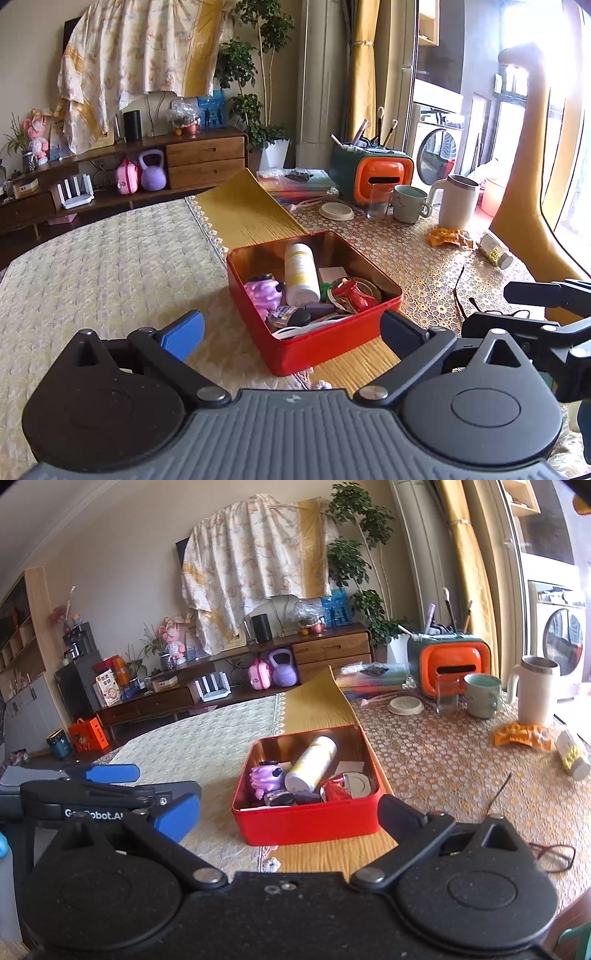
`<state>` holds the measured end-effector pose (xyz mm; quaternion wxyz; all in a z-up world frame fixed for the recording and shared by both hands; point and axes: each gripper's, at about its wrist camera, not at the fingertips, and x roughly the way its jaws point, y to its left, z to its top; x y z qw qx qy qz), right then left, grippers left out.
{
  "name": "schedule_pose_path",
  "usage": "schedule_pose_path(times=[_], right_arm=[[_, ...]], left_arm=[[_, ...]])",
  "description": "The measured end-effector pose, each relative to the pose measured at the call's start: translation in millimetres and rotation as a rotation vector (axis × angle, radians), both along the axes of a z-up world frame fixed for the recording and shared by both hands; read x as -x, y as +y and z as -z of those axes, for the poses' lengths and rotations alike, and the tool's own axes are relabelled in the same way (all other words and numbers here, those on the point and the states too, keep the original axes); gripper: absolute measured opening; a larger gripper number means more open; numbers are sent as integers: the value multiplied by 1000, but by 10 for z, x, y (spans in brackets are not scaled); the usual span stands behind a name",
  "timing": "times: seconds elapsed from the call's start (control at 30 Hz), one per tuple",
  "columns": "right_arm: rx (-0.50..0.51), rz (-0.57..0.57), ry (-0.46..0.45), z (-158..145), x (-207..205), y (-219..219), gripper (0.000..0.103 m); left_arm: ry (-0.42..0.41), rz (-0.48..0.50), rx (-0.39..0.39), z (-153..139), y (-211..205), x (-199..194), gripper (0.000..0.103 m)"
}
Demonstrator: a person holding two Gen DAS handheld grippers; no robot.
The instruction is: Organize rigid objects
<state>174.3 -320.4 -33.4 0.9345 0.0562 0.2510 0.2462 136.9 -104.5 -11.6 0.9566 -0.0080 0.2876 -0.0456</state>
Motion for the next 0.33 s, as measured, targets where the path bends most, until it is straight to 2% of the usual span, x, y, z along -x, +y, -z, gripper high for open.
schedule_pose_path(times=[0.33], right_arm=[[-19, 17, 26, 49, 35, 8, 103]], left_arm=[[-10, 2, 1, -13, 16, 54, 102]])
